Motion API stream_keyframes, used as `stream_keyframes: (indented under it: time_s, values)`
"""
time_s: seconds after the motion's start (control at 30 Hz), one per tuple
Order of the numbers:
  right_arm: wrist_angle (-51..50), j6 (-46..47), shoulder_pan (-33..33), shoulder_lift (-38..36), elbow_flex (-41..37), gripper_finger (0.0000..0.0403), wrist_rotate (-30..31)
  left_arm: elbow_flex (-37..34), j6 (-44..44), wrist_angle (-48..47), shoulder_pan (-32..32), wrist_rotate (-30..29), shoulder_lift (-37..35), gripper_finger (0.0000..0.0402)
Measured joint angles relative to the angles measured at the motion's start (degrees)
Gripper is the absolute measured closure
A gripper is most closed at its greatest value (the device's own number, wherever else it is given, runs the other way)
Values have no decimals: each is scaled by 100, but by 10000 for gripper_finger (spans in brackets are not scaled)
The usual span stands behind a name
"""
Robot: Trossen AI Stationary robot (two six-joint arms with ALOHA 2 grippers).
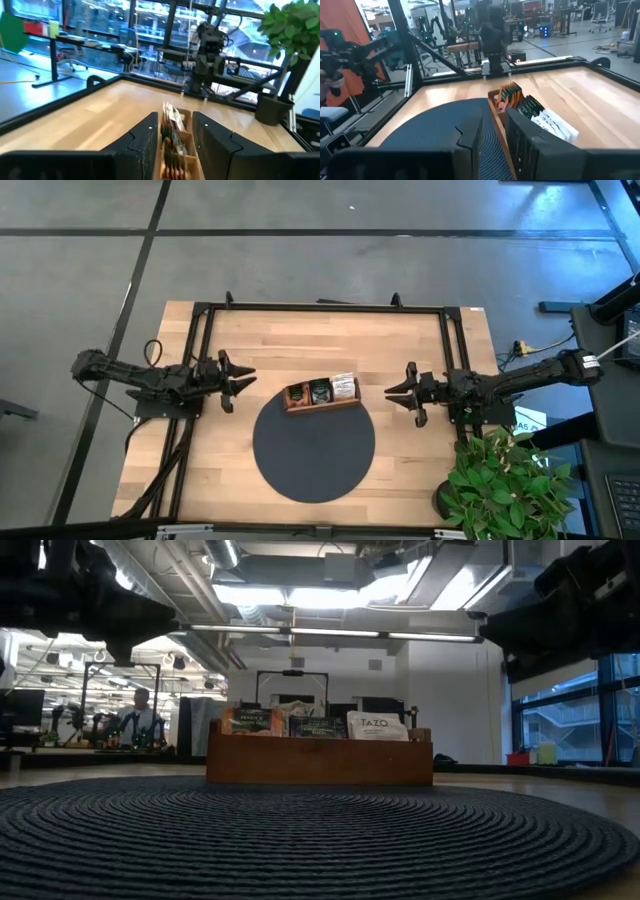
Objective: Pick & Place Tea
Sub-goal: Return to Home Position
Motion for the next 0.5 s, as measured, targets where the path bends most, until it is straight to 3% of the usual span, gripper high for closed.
stream_keyframes:
  time_s: [0.33, 0.5]
  values:
    - [-29, -305, -18, -478, -25, 318, -46, 0, 214, -1015, 135, -34, -1296, 286]
    - [-302, -385, -18, -695, -25, 318, -48, 11, 214, -1141, 144, -131, -1307, 283]
